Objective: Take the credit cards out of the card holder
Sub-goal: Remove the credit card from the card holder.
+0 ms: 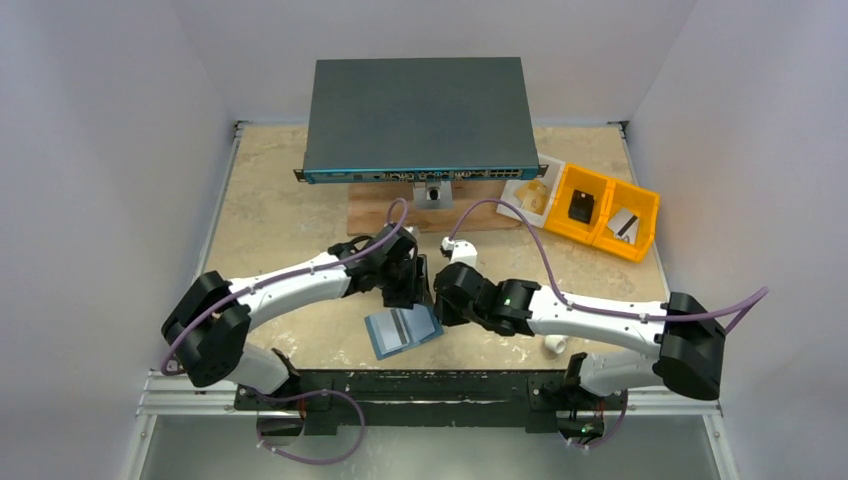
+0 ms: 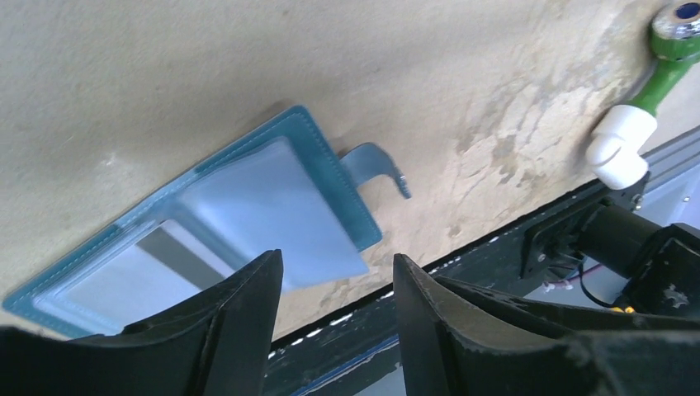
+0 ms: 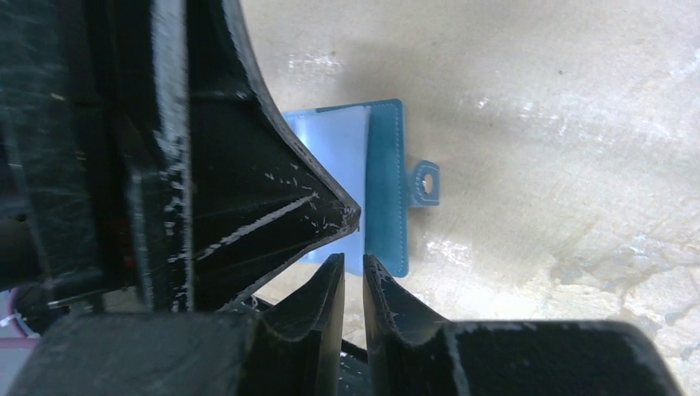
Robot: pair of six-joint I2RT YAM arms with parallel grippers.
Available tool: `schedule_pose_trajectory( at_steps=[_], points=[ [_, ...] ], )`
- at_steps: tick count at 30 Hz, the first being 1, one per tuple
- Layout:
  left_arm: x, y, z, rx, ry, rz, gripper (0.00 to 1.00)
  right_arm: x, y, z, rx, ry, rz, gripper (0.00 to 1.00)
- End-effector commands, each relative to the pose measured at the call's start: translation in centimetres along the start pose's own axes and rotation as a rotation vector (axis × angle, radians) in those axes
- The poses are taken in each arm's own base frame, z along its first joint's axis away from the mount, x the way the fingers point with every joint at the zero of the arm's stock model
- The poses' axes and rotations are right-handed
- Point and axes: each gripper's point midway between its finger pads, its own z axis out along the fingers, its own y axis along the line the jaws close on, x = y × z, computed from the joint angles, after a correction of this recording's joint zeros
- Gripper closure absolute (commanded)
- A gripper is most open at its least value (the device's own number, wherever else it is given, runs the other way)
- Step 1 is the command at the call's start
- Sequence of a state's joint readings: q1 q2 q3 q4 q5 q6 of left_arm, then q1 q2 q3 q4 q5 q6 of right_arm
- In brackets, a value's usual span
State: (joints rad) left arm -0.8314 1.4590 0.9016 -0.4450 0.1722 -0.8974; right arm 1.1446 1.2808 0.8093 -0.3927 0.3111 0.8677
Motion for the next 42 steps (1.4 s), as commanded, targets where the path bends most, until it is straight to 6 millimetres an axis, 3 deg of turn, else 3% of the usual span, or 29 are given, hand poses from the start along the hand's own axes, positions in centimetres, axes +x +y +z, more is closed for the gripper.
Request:
schedule_pose_trajectory(
  at_steps=[1, 12, 14, 18, 26, 34, 42],
  points=[
    [0.1, 2.3, -1.0, -0.067, -0.028, -0.006, 0.49, -2.2, 3.6, -0.6, -0.114, -0.048, -0.027, 0.85],
    [0.9, 10.2, -4.9, -0.242, -0.135, -0.184, 0.53, -0.2, 8.0, 2.4, -0.166, 0.011, -0.146, 0.71],
    [1.2, 10.8, -5.1, -0.242, -0.147, -0.2, 0.57, 0.7, 8.4, 3.5, -0.168, 0.043, -0.157, 0.69],
    [1.7, 10.9, -5.0, -0.225, -0.132, -0.2, 0.64, 2.4, 9.2, 5.1, -0.199, 0.107, -0.145, 0.65],
    [2.3, 10.2, -3.7, -0.17, -0.087, -0.201, 0.86, 3.6, 7.9, 6.8, -0.229, 0.148, -0.069, 0.63],
    [2.3, 9.9, -2.7, -0.164, -0.055, -0.187, 0.92, 4.4, 6.3, 7.2, -0.23, 0.167, -0.013, 0.61],
    [2.6, 10.1, -1.3, -0.174, -0.01, -0.185, 0.97, 5.3, 7.0, 7.4, -0.32, 0.205, 0.033, 0.63]
  ],
)
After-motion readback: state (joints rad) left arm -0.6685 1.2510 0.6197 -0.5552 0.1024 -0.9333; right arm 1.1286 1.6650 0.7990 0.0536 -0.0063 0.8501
